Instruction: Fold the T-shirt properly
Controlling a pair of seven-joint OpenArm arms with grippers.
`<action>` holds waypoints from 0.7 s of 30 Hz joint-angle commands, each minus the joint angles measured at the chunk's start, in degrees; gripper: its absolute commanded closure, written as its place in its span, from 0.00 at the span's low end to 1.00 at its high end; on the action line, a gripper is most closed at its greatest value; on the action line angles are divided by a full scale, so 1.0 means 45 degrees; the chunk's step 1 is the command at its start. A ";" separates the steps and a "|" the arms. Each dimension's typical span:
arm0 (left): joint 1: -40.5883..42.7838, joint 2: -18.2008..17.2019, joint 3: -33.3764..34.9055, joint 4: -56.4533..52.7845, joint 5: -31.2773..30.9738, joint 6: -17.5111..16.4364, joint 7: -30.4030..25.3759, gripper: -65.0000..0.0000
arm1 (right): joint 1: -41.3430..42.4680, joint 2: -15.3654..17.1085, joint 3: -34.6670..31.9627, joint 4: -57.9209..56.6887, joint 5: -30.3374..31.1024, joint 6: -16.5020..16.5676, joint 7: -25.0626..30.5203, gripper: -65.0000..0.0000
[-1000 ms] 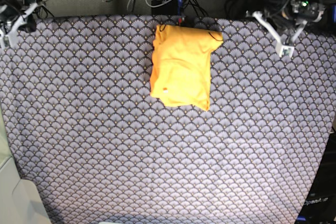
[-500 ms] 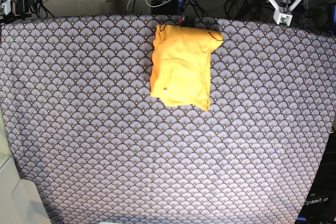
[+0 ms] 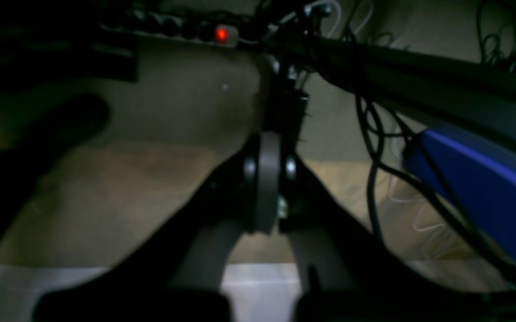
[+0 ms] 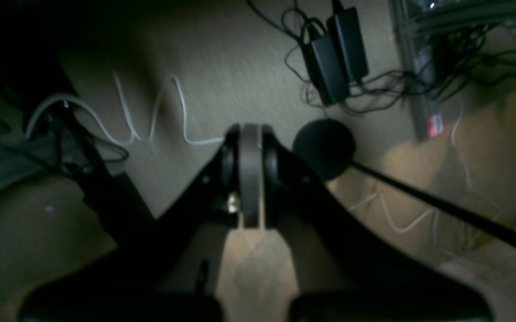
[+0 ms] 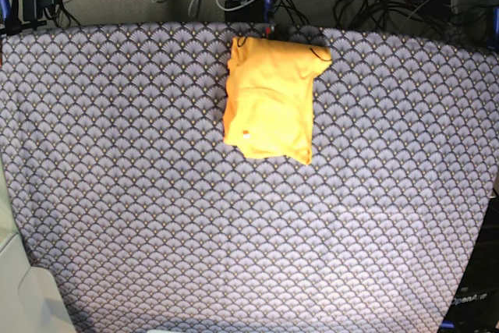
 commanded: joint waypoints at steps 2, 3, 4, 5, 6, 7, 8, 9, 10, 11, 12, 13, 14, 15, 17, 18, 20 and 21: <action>0.0164 0.0089 0.0247 -0.0983 -0.0110 -0.0004 -0.1476 1.00 | 0.0247 0.0725 0.0231 -0.1481 -0.0353 0.0071 0.1121 1.00; 0.0105 0.0226 0.0306 -0.1511 -0.0110 -0.0004 -0.2140 1.00 | 0.0442 0.0940 0.0231 -0.2262 -0.0665 0.0071 0.1512 1.00; -0.0051 0.0363 0.0306 -0.2117 -0.0110 -0.0004 -0.2824 1.00 | 0.0638 0.1214 0.0231 -0.3102 -0.1036 0.0071 0.1922 1.00; -0.0168 0.0421 0.0306 -0.2781 -0.0110 -0.0024 -0.3391 1.00 | 0.0774 0.1409 0.0231 -0.3884 -0.1310 0.0071 0.2313 1.00; -0.0344 0.0421 0.0306 -0.3562 -0.0110 -0.0044 -0.3957 1.00 | 0.0931 0.1565 0.0231 -0.4645 -0.1505 0.0071 0.2703 1.00; -0.0559 0.0421 0.0306 -0.4305 -0.0110 -0.0063 -0.4426 1.00 | 0.1028 0.1663 0.0153 -0.5232 -0.1661 0.0071 0.3055 1.00; -0.0833 0.0421 0.0306 -0.5164 -0.0110 -0.0063 -0.4934 1.00 | 0.1087 0.1800 0.0134 -0.5798 -0.1857 0.0071 0.3485 1.00; -0.1126 0.0421 0.0306 -0.6063 -0.0110 -0.0083 -0.5422 1.00 | 0.1146 0.1897 0.0134 -0.6189 -0.2169 0.0071 0.3954 1.00; -0.1419 0.0421 0.0306 -0.7040 -0.0110 -0.0083 -0.6008 1.00 | 0.1282 0.1897 0.0134 -0.6384 -0.2541 0.0071 0.4403 1.00; -0.1712 0.0421 0.0306 -0.7919 -0.0110 -0.0083 -0.6575 1.00 | 0.1321 0.1878 0.0134 -0.6540 -0.2892 0.0071 0.4735 1.00; -0.2063 0.0421 0.0306 -0.8993 -0.0091 -0.0083 -0.7259 1.00 | 0.1341 0.1839 0.0134 -0.6716 -0.3263 0.0071 0.5087 1.00; -0.2415 0.0421 0.0325 -1.0048 0.0027 -0.0083 -0.7943 1.00 | 0.1360 0.1839 0.0134 -0.6912 -0.3478 0.0071 0.5341 1.00; -0.2845 0.0421 0.0325 -1.1142 0.0359 -0.0083 -0.8665 1.00 | 0.1360 0.1839 0.0134 -0.7166 -0.3654 0.0071 0.5556 1.00; -0.3216 0.0421 0.0325 -1.2060 0.0671 -0.0083 -0.9232 1.00 | 0.1360 0.1839 0.0134 -0.7380 -0.3830 0.0071 0.5673 1.00; -0.4095 0.0421 0.0286 -1.4248 0.1374 -0.0083 -1.0795 1.00 | 0.1771 0.1839 0.0134 -0.7869 -0.4553 0.0071 0.5751 1.00; -0.4486 0.0402 0.0266 -1.5206 0.1609 -0.0083 -1.1459 1.00 | 0.1888 0.1839 0.0134 -0.8123 -0.4885 0.0071 0.5731 1.00; -0.5365 0.0343 0.0286 -1.6876 0.2019 -0.0024 -1.2748 1.00 | 0.2064 0.1839 0.0134 -0.8846 -0.5373 0.0071 0.5770 1.00; -0.5775 0.0304 0.0306 -1.6876 0.2136 0.0015 -1.3080 1.00 | 0.2201 0.1819 0.0075 -0.9236 -0.5608 0.0071 0.5770 1.00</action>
